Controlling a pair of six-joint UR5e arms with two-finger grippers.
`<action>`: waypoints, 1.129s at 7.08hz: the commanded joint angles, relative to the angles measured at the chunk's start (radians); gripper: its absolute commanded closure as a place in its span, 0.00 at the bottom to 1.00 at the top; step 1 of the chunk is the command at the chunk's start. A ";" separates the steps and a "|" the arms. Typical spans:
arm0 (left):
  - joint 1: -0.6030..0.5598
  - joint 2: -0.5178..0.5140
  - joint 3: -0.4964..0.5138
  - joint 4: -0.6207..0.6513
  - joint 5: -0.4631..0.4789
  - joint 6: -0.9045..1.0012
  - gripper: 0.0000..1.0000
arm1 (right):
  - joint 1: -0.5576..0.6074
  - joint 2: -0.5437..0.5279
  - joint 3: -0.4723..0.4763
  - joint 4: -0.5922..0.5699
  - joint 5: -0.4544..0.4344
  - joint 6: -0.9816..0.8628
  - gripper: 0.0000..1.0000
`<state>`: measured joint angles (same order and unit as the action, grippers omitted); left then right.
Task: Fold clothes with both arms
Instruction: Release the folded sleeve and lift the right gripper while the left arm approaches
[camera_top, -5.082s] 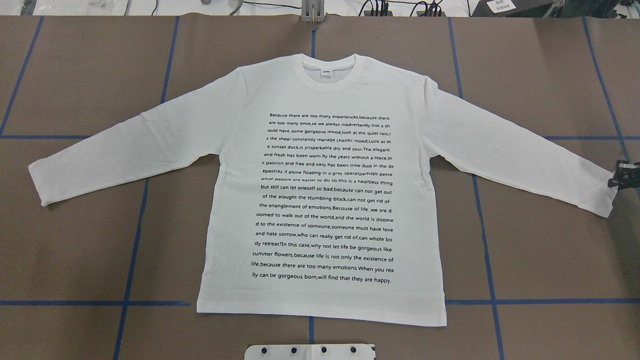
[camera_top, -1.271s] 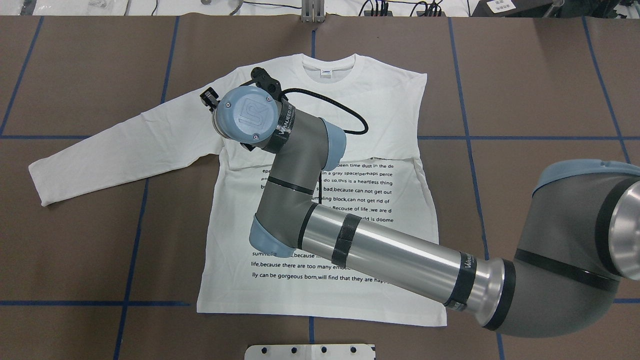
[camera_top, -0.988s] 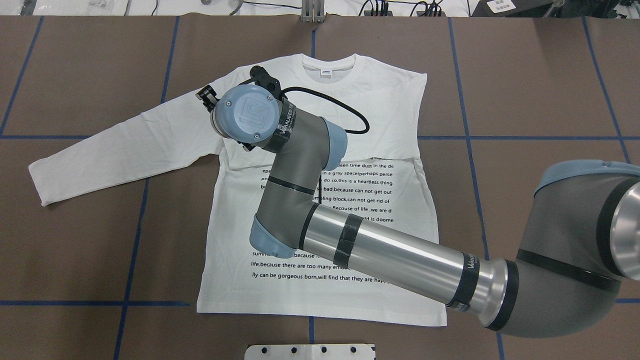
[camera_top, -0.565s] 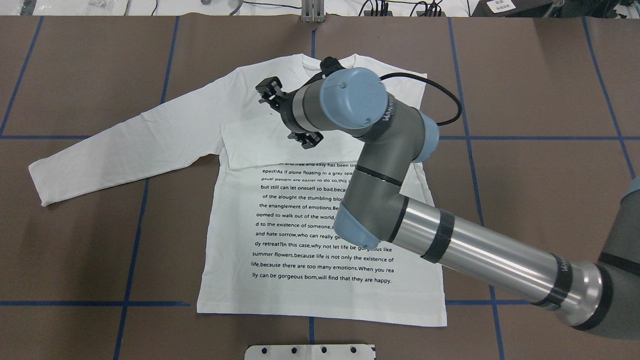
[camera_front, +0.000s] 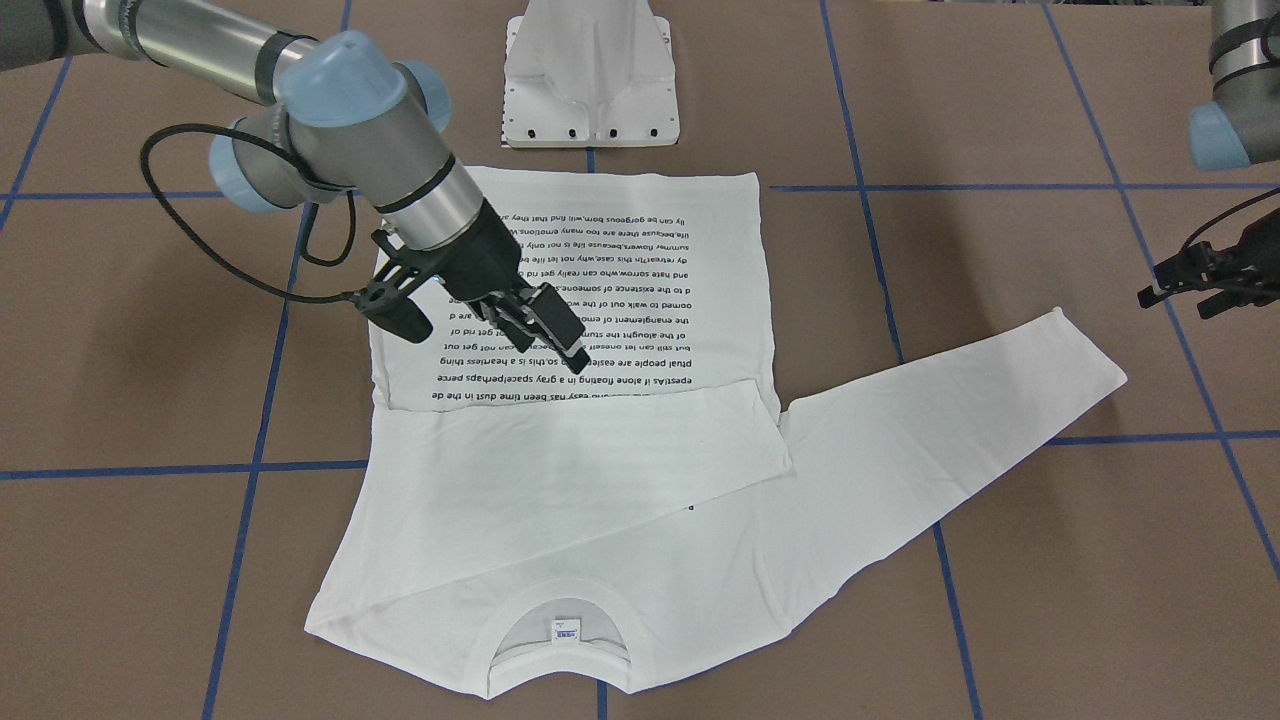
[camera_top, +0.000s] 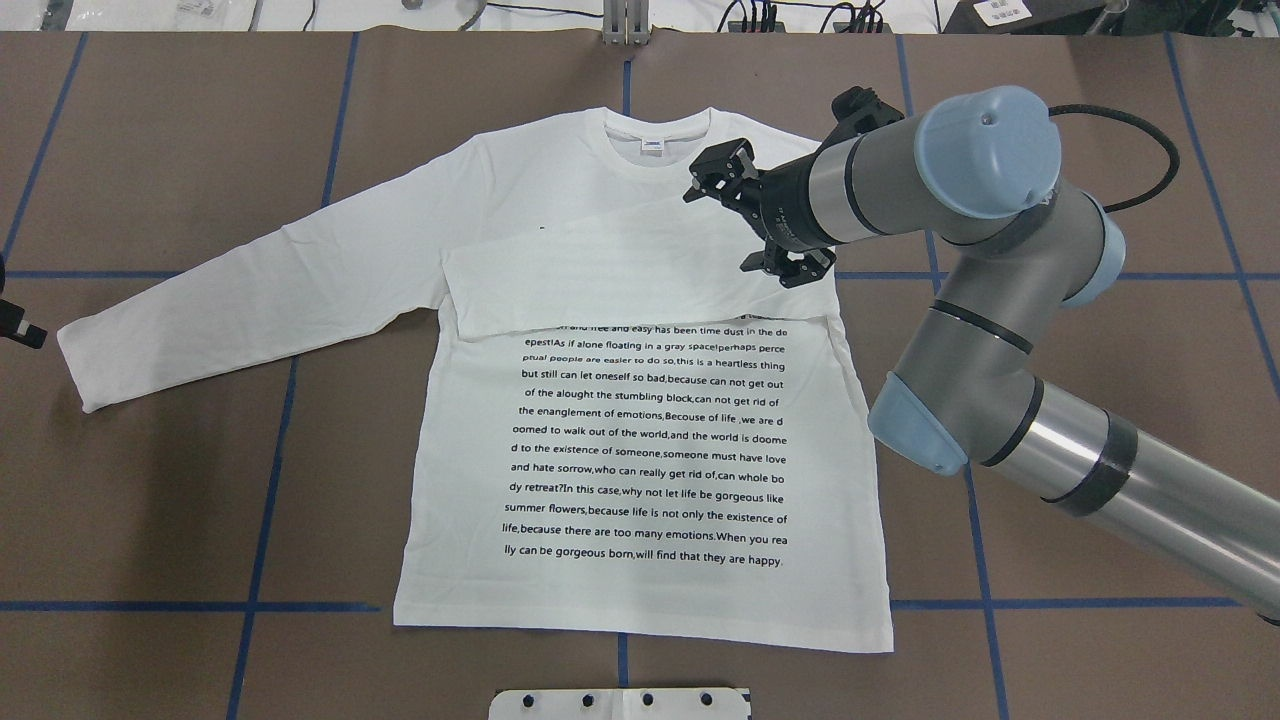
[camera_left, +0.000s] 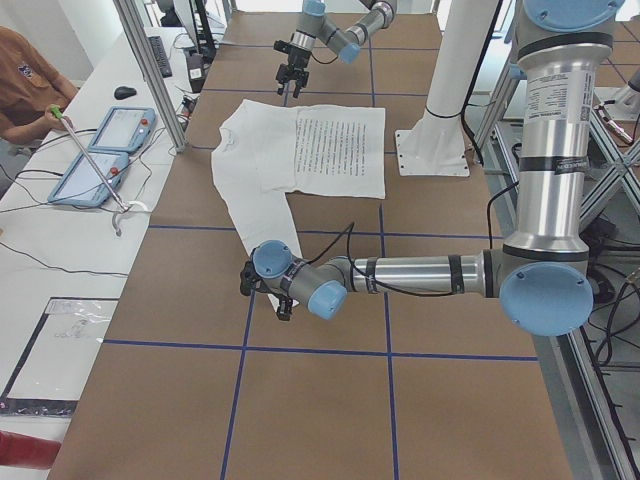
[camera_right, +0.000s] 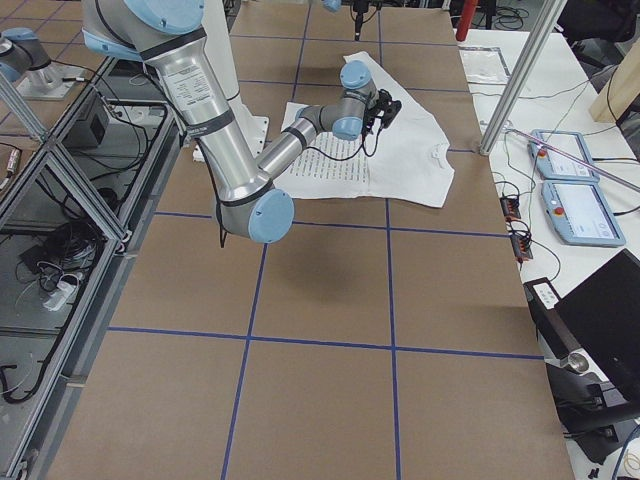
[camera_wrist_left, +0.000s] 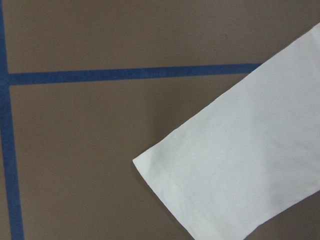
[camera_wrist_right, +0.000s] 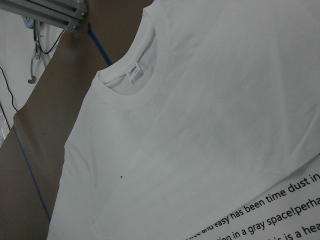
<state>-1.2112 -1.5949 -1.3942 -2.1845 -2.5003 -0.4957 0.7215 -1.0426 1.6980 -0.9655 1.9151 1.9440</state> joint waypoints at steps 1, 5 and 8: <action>0.028 -0.057 0.076 -0.018 0.000 -0.018 0.15 | 0.003 -0.027 0.011 0.002 -0.004 -0.004 0.01; 0.047 -0.102 0.162 -0.054 0.009 -0.020 0.22 | 0.001 -0.033 0.011 0.002 -0.010 -0.004 0.01; 0.058 -0.119 0.190 -0.054 0.014 -0.020 0.26 | 0.003 -0.031 0.012 0.002 -0.010 -0.002 0.01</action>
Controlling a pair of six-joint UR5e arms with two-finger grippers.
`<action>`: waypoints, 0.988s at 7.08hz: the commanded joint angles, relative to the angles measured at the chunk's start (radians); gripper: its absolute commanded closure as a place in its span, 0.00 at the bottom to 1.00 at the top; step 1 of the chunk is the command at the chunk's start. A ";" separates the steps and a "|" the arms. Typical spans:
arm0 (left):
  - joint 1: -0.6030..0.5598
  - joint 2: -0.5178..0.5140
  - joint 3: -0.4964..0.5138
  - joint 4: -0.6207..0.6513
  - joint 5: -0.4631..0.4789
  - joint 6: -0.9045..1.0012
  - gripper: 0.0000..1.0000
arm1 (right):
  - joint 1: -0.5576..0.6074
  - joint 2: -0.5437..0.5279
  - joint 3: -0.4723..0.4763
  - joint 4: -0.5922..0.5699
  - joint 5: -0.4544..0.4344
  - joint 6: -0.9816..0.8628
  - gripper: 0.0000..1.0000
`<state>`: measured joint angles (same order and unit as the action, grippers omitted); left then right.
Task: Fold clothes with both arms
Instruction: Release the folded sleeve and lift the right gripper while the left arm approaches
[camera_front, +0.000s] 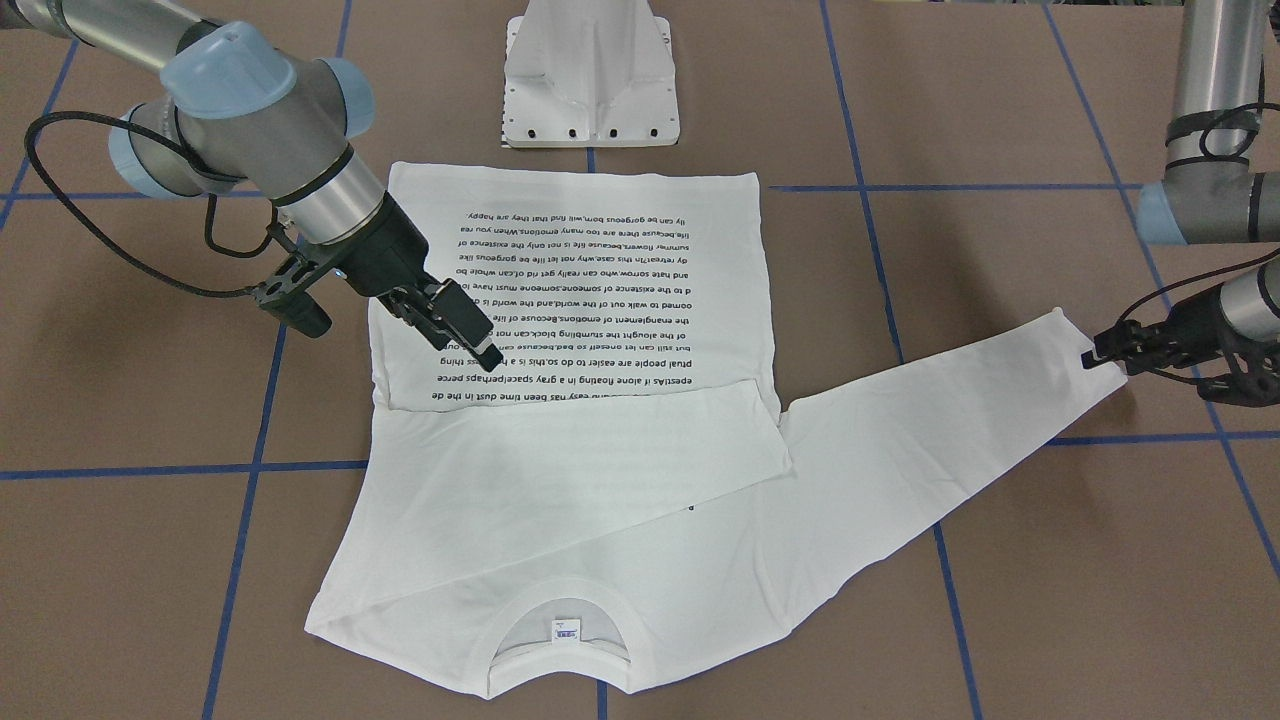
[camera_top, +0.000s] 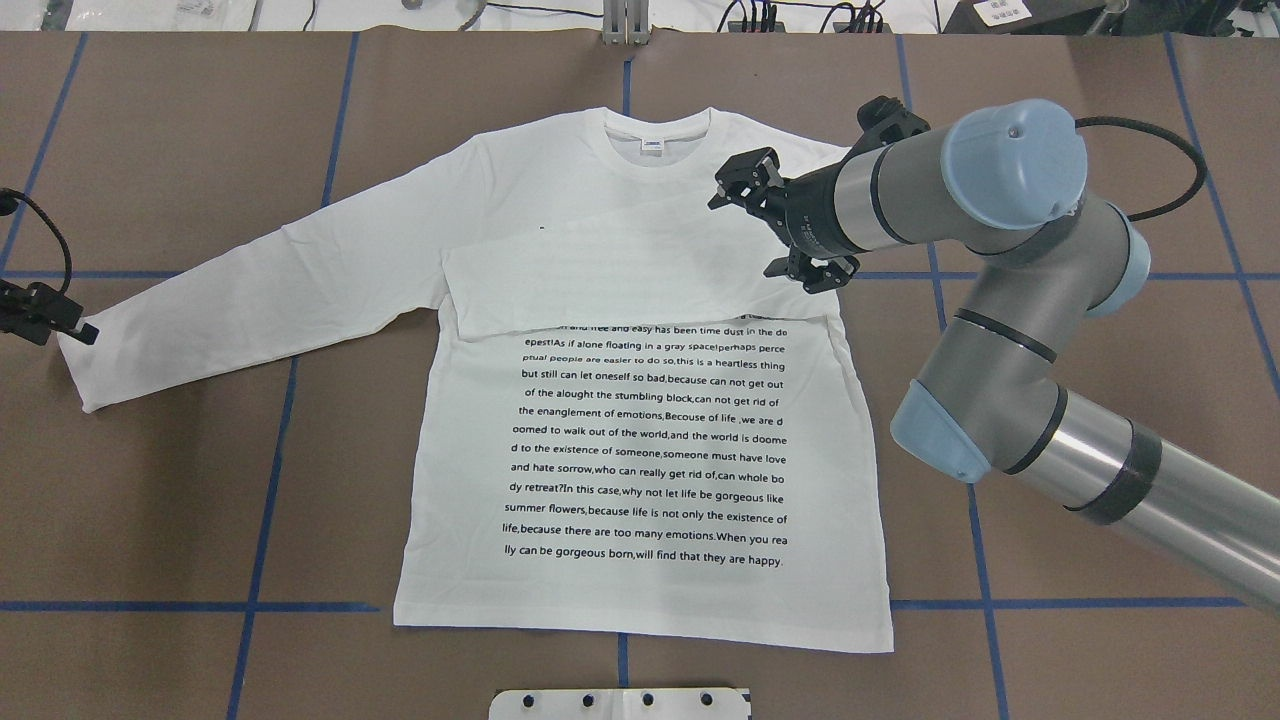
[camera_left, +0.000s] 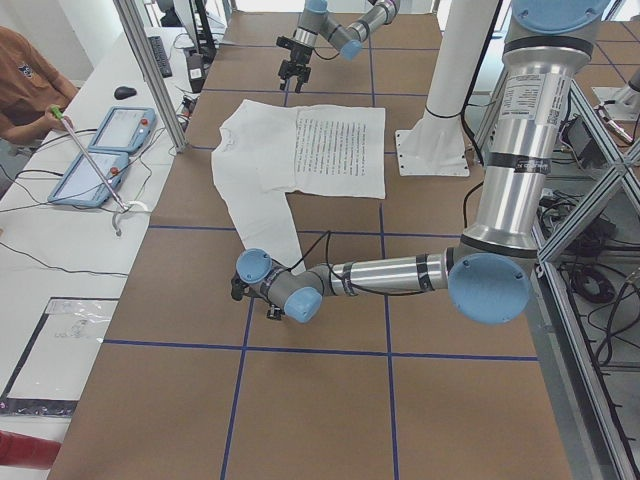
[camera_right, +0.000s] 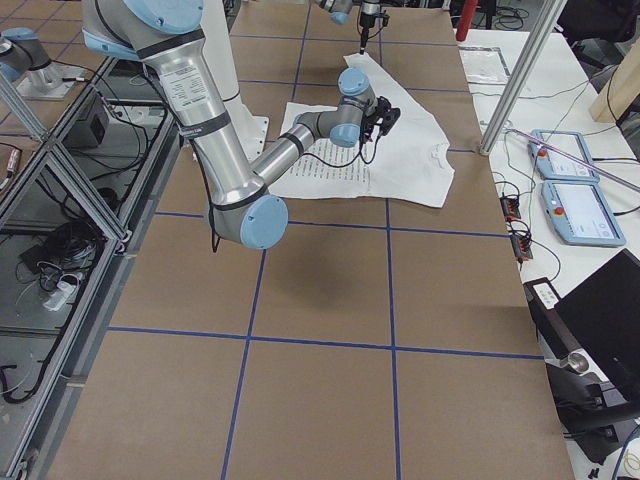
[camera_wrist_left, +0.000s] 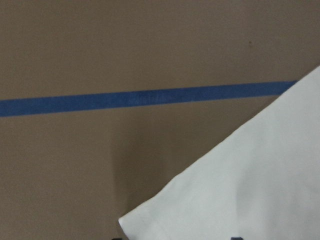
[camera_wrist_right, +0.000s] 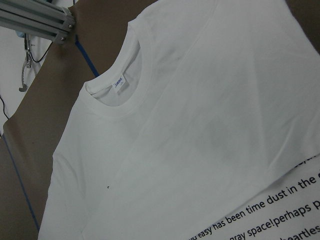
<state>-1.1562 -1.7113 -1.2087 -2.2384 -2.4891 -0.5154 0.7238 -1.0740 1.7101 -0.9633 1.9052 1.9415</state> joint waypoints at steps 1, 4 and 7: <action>0.003 -0.002 0.008 0.002 0.003 -0.002 0.37 | 0.000 0.000 0.002 0.000 0.000 0.000 0.01; 0.003 -0.004 0.000 -0.001 0.001 -0.055 1.00 | -0.001 0.000 0.000 0.000 0.000 0.000 0.01; 0.003 -0.005 -0.165 0.009 -0.011 -0.235 1.00 | 0.006 -0.004 0.025 -0.003 0.015 -0.001 0.01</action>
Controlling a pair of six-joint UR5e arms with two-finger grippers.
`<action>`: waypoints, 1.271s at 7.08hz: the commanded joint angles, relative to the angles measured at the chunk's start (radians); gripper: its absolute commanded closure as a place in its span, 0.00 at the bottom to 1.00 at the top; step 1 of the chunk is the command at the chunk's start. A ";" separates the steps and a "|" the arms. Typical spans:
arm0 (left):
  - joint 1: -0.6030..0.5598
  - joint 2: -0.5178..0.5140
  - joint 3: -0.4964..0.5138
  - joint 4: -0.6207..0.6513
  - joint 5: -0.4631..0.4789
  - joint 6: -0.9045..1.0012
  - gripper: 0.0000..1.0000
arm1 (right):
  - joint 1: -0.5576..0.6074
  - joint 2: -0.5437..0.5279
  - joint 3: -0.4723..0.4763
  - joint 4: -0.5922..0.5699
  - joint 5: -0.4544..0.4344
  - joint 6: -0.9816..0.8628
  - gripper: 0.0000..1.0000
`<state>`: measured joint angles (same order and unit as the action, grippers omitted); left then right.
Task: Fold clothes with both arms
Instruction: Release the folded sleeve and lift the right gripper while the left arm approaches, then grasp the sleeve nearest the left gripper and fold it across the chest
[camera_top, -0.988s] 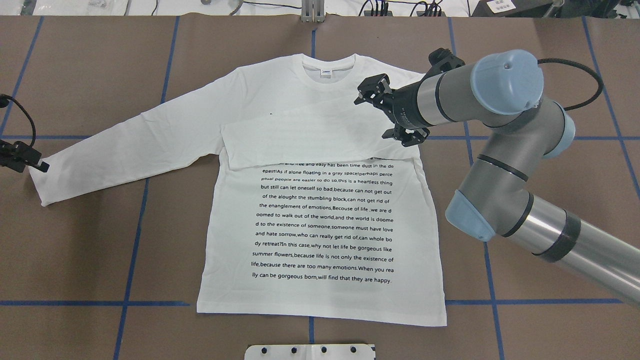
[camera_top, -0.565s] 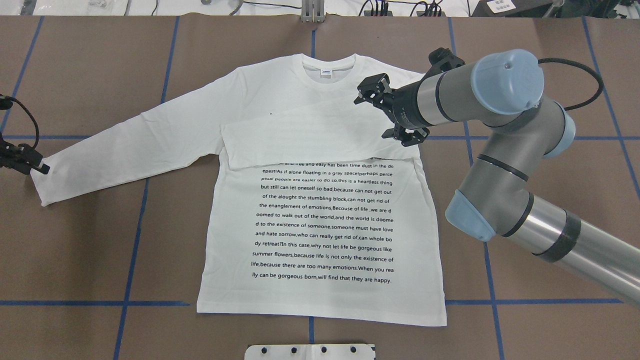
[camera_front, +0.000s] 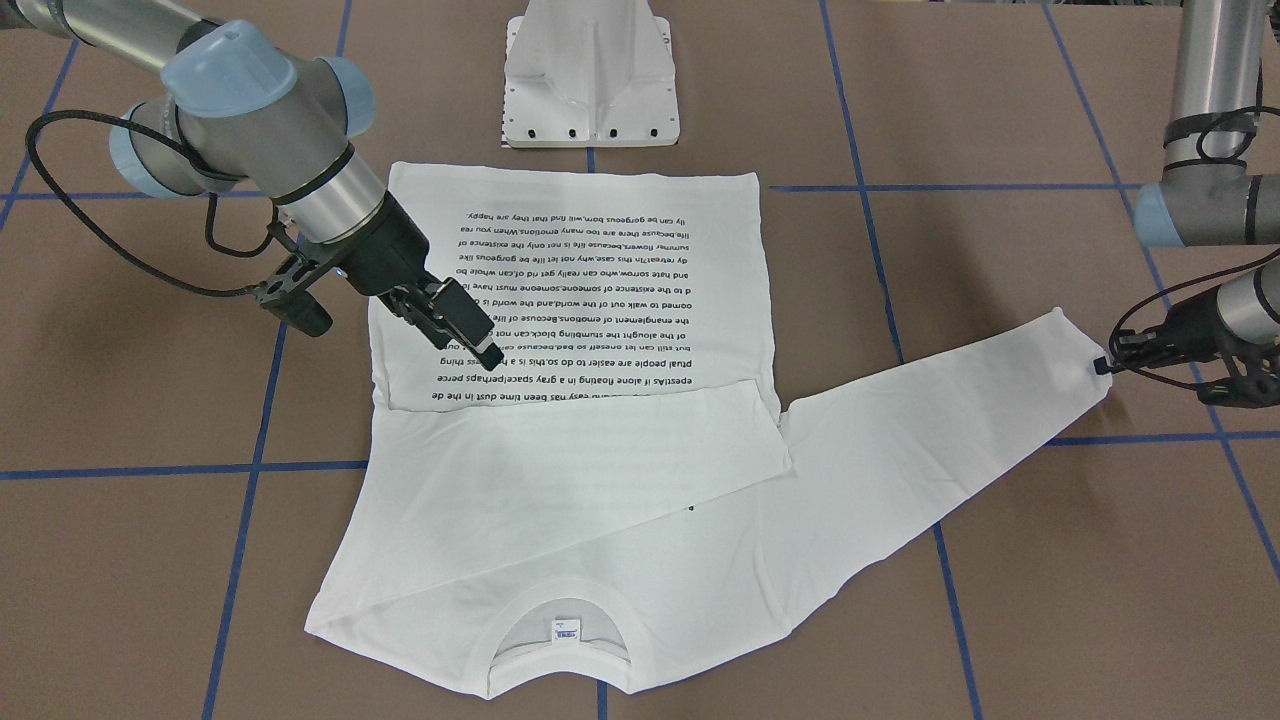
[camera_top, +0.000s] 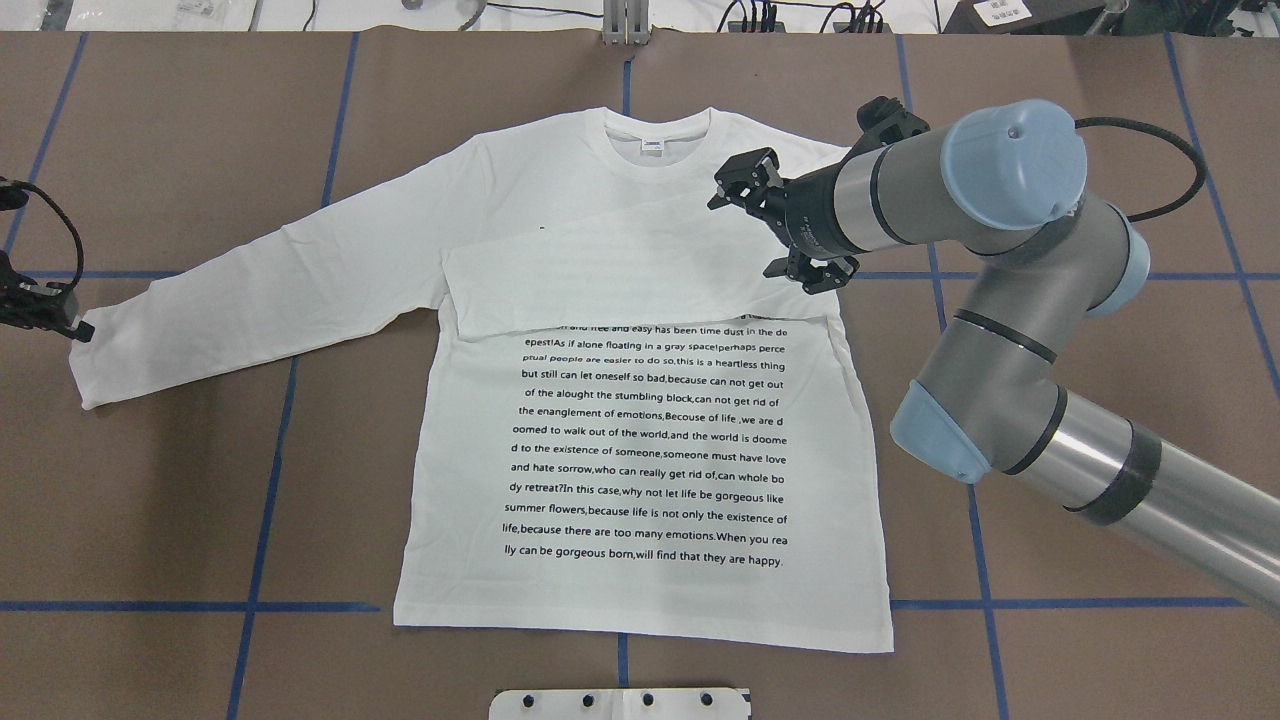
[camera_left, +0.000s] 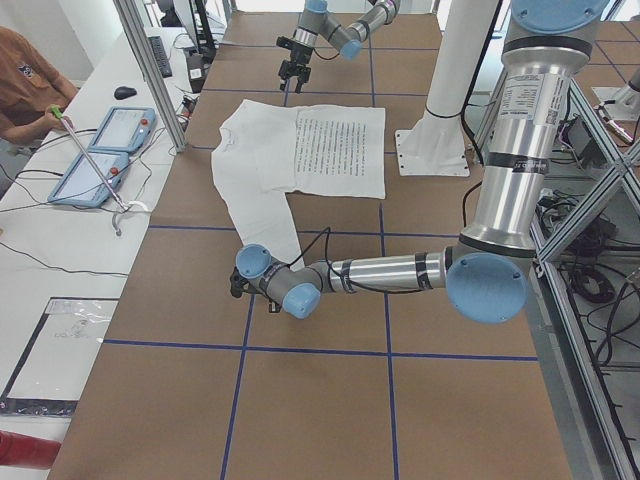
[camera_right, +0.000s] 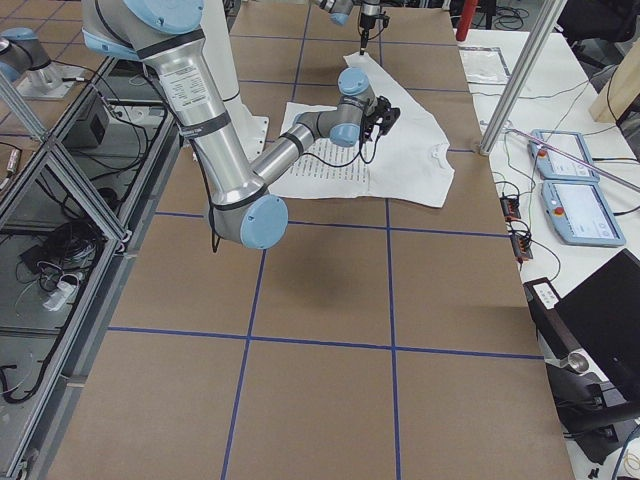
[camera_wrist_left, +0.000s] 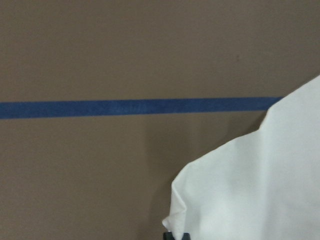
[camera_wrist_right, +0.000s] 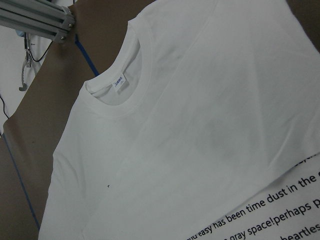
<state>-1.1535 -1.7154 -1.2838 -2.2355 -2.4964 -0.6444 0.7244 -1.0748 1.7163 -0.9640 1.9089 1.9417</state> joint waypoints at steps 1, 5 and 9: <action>0.000 -0.042 -0.151 0.008 -0.010 -0.247 1.00 | 0.044 -0.061 0.064 -0.005 0.047 -0.010 0.01; 0.222 -0.445 -0.143 0.001 -0.066 -0.900 1.00 | 0.376 -0.262 0.049 -0.004 0.405 -0.396 0.01; 0.389 -0.898 0.143 -0.129 0.296 -1.272 1.00 | 0.431 -0.372 0.034 0.004 0.403 -0.497 0.00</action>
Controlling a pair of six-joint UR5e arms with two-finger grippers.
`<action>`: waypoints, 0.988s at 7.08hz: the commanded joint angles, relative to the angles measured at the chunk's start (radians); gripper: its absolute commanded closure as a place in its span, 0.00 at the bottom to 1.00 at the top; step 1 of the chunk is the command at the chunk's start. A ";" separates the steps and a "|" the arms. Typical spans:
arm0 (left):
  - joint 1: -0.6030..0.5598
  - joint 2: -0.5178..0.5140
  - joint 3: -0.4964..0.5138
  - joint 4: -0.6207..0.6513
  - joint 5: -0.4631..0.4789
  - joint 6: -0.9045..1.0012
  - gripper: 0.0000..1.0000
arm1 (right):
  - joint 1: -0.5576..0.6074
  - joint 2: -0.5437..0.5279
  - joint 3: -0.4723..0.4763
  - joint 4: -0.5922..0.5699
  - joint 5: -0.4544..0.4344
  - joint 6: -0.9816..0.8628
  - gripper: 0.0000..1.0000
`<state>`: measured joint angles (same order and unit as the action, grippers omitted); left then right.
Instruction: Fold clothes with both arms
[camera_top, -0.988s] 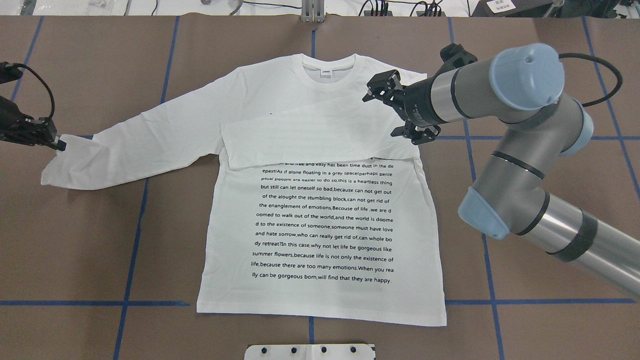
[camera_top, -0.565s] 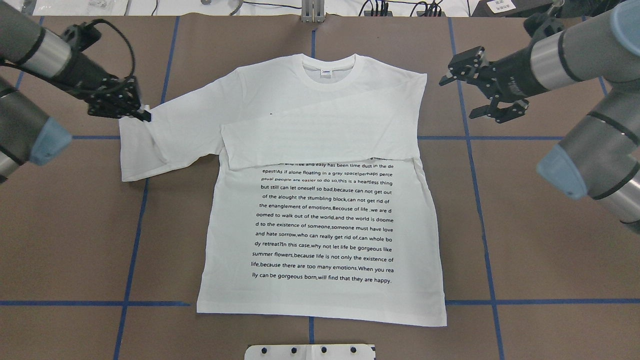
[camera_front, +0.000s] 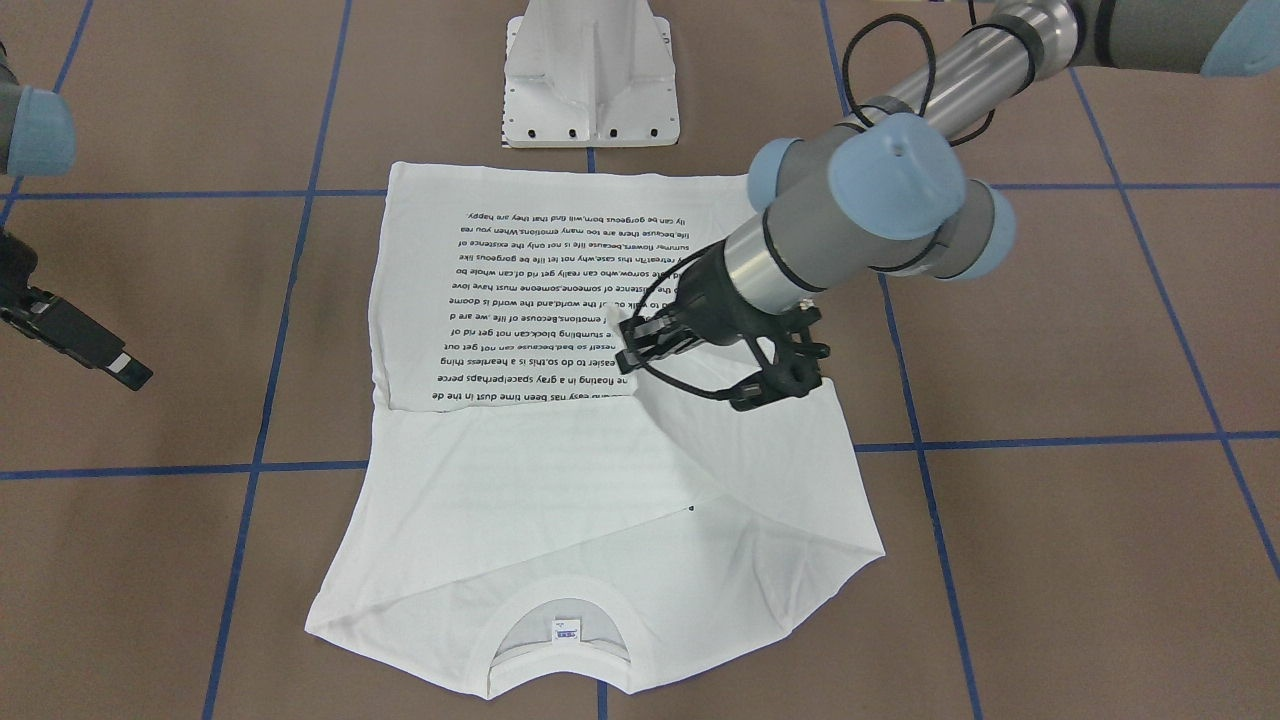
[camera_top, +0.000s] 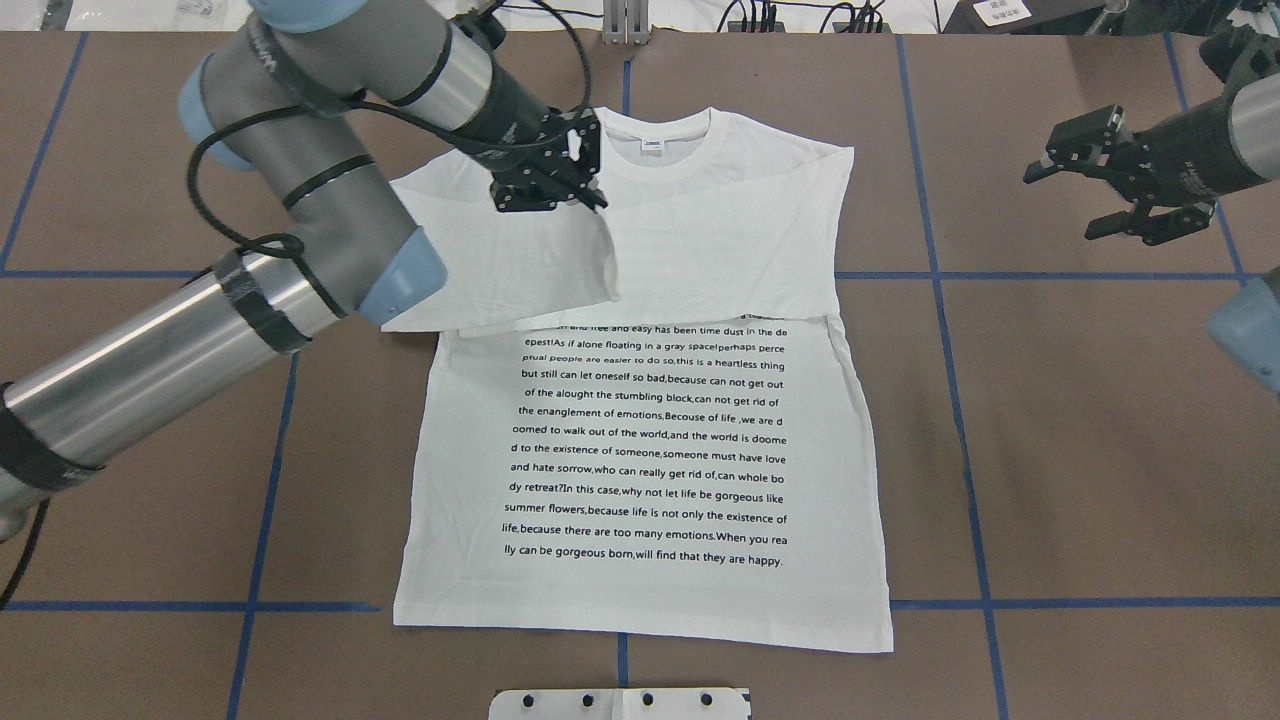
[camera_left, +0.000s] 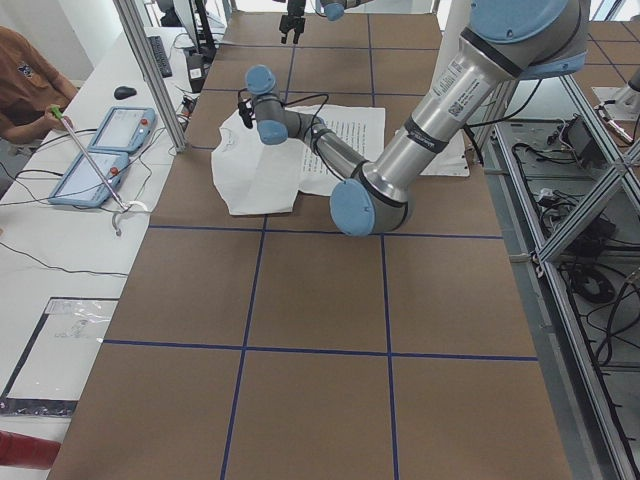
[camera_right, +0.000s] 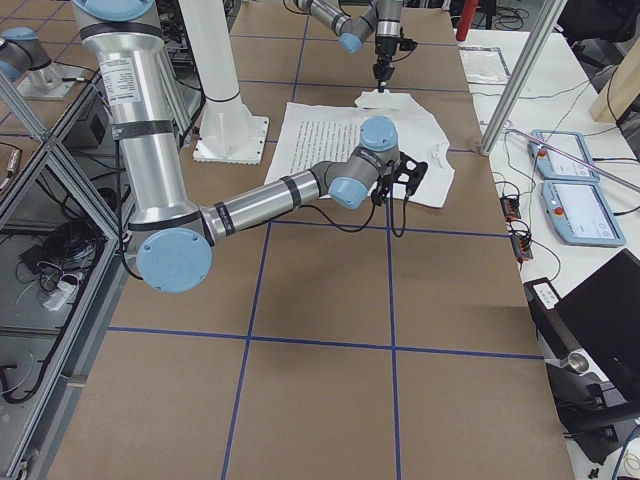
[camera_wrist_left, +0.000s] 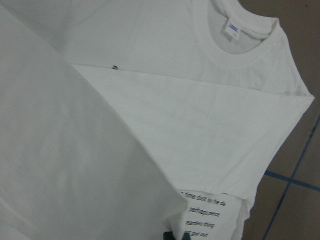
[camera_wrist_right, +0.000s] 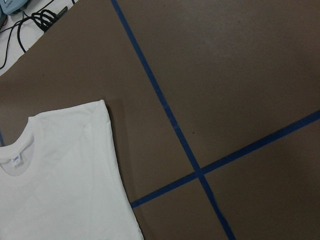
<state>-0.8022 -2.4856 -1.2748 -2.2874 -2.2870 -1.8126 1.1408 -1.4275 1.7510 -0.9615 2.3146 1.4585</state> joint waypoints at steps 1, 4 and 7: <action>0.093 -0.131 0.149 -0.116 0.189 -0.111 1.00 | 0.031 -0.051 -0.001 0.001 0.005 -0.059 0.00; 0.219 -0.177 0.237 -0.154 0.377 -0.114 1.00 | 0.056 -0.088 -0.001 0.000 0.012 -0.135 0.00; 0.282 -0.241 0.368 -0.240 0.483 -0.117 1.00 | 0.065 -0.106 0.004 0.003 0.023 -0.136 0.00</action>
<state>-0.5412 -2.6901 -0.9702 -2.4903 -1.8416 -1.9284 1.2002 -1.5233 1.7512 -0.9607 2.3294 1.3232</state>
